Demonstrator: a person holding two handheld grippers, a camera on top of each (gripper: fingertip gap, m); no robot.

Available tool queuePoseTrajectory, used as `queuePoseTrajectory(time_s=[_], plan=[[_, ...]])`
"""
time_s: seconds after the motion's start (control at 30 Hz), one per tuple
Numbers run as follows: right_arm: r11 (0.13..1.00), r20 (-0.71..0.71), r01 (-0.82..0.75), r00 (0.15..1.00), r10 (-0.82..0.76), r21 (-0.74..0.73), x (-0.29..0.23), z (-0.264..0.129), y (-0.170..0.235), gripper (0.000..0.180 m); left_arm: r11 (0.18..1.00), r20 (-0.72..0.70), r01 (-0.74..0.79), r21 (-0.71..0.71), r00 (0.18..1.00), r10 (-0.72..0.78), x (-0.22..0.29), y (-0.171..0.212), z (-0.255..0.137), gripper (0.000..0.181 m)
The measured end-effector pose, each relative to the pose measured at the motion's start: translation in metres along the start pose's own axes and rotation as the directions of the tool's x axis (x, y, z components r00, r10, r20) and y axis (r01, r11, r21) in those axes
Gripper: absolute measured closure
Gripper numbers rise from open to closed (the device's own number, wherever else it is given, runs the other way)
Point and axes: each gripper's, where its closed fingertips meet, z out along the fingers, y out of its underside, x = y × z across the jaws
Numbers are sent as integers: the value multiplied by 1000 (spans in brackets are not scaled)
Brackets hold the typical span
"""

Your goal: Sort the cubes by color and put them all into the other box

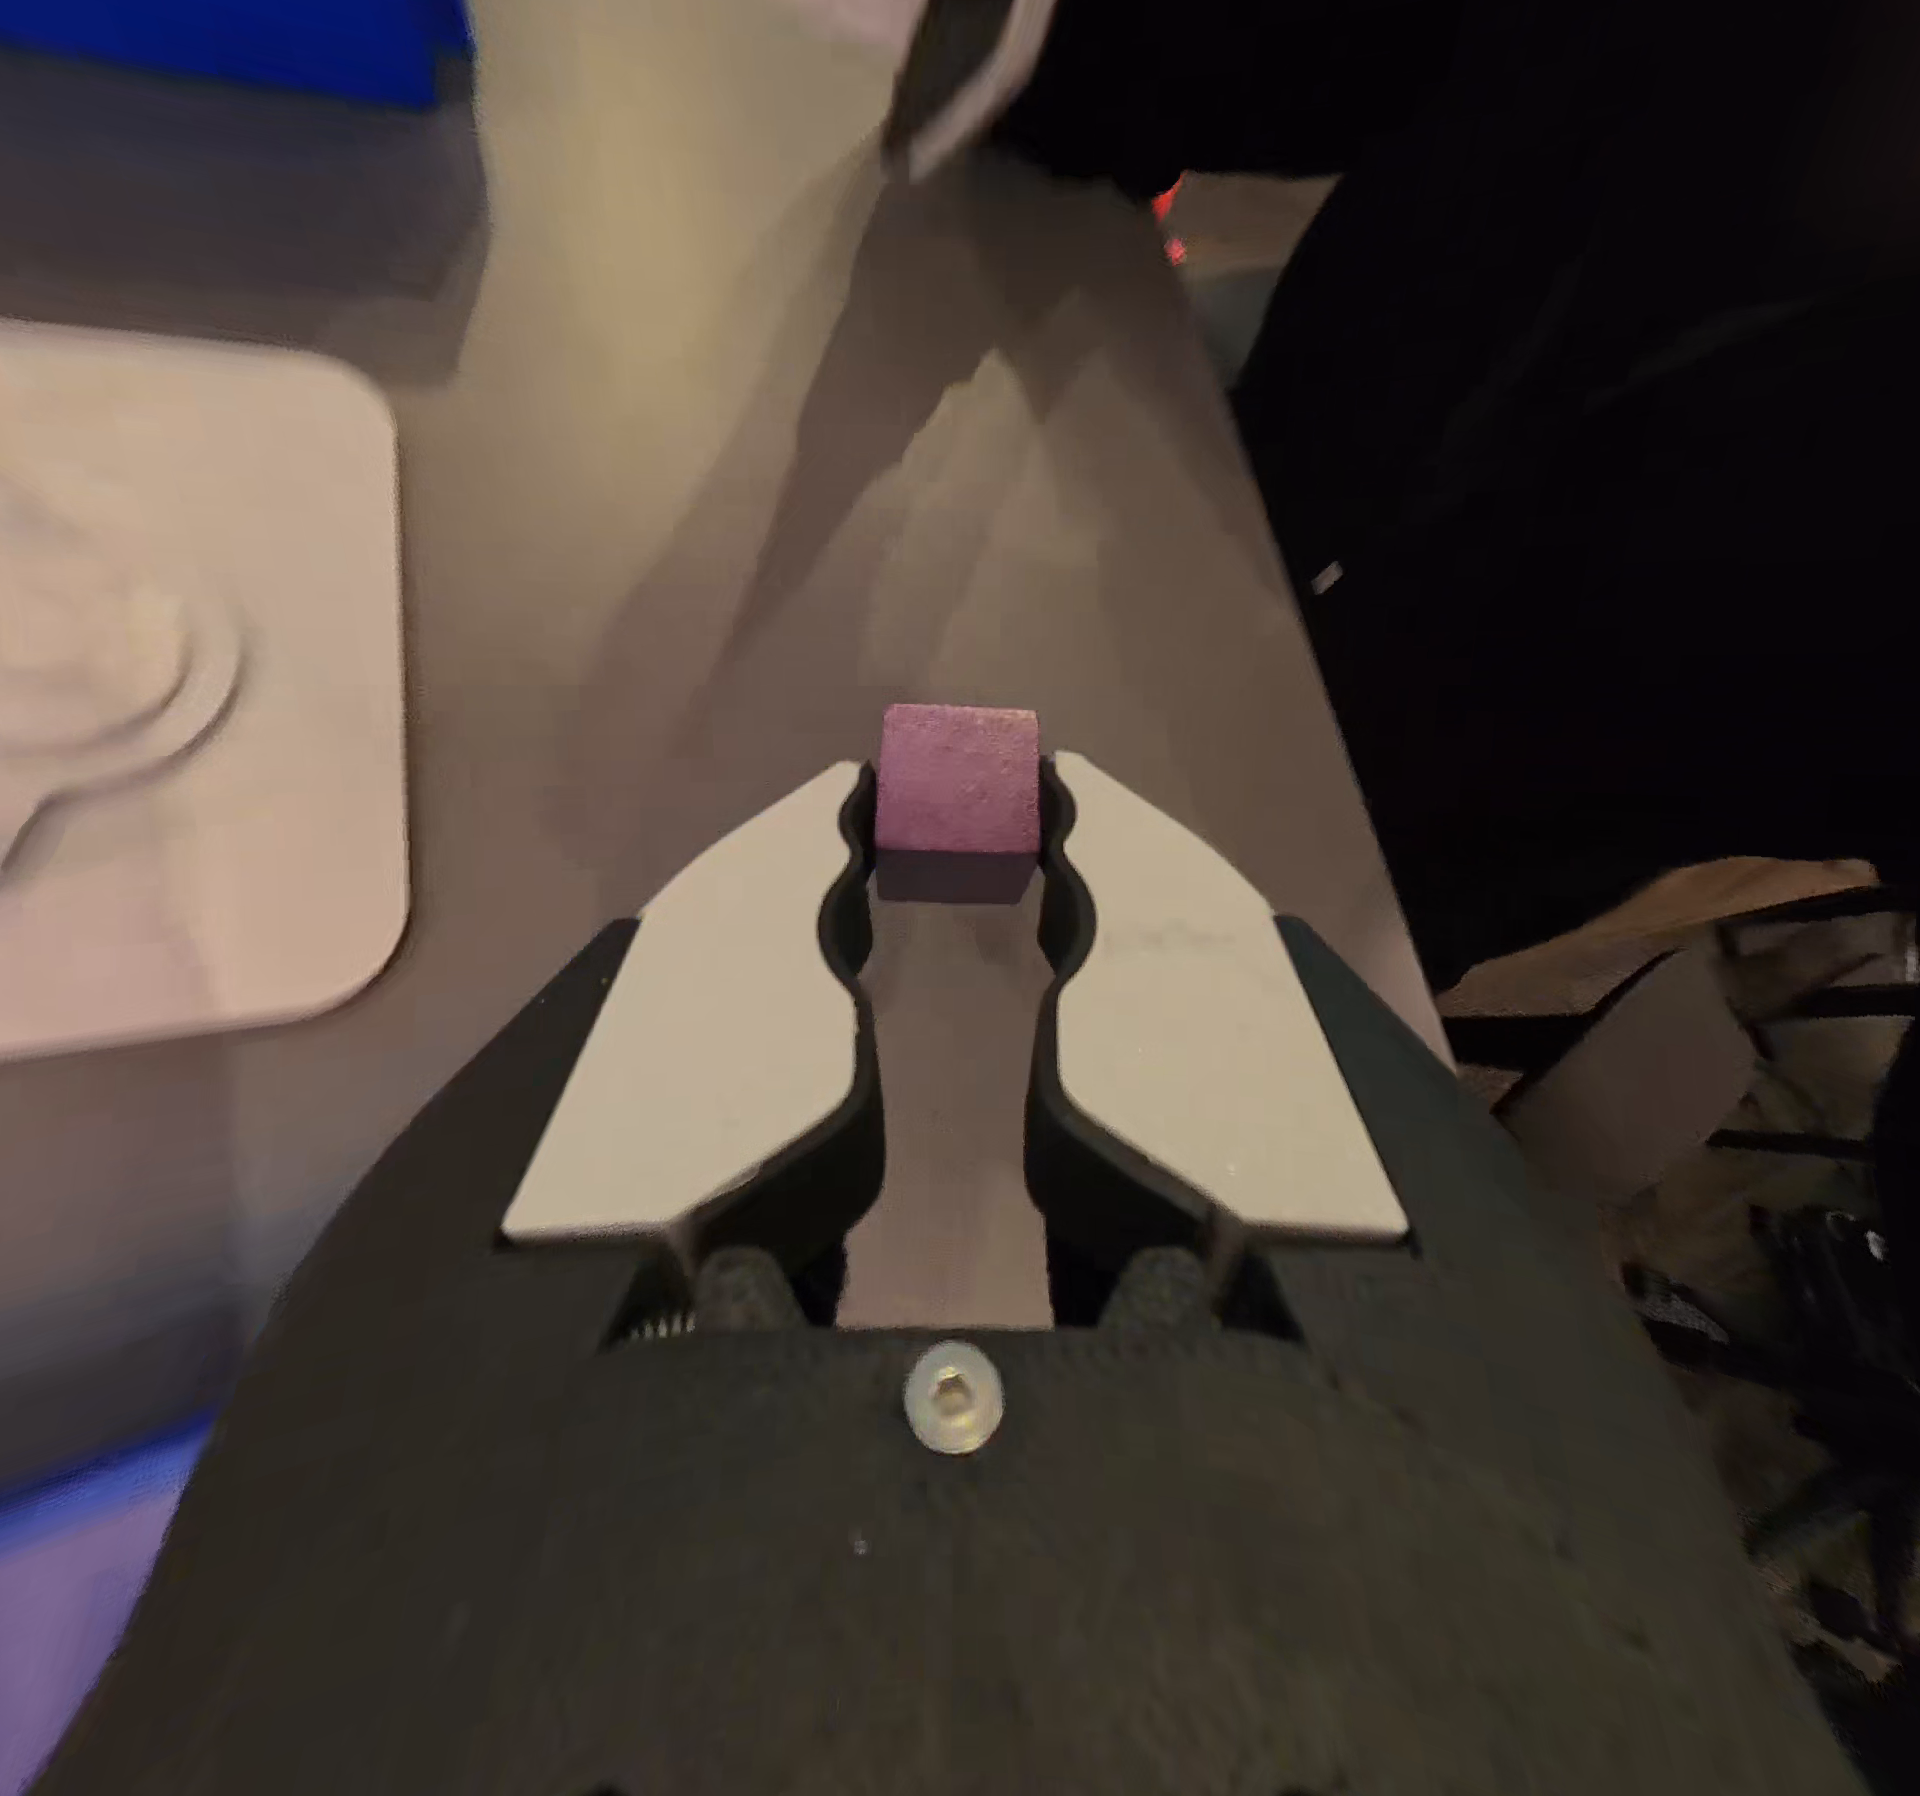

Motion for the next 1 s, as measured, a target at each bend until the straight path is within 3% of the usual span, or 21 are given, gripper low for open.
queuePoseTrajectory(time_s=[0.03, 0.2, 0.47, 0.67, 1.0], plan=[[1000, 6, 16, 1000, -16, 14, -8, 4, -8, 128, 1000, -25, -12, 24, 1000, 12, 2, -8, 7, 152], [998, 51, 31, 998, -34, 61, -34, 15, -29, 130, 994, -125, -40, 106, 991, 53, 11, -36, 32, 152], [998, 78, 43, 996, -47, 51, -50, 23, -28, 137, 990, -199, -62, 128, 976, 87, 19, -56, 50, 152], [997, 78, 44, 996, -48, 59, -51, 23, -29, 152, 990, -216, -59, 130, 972, 87, 17, -58, 56, 152], [997, 94, 41, 994, -47, 61, -56, 24, -31, 152, 991, -244, -33, 128, 968, 64, 17, -52, 57, 149]])
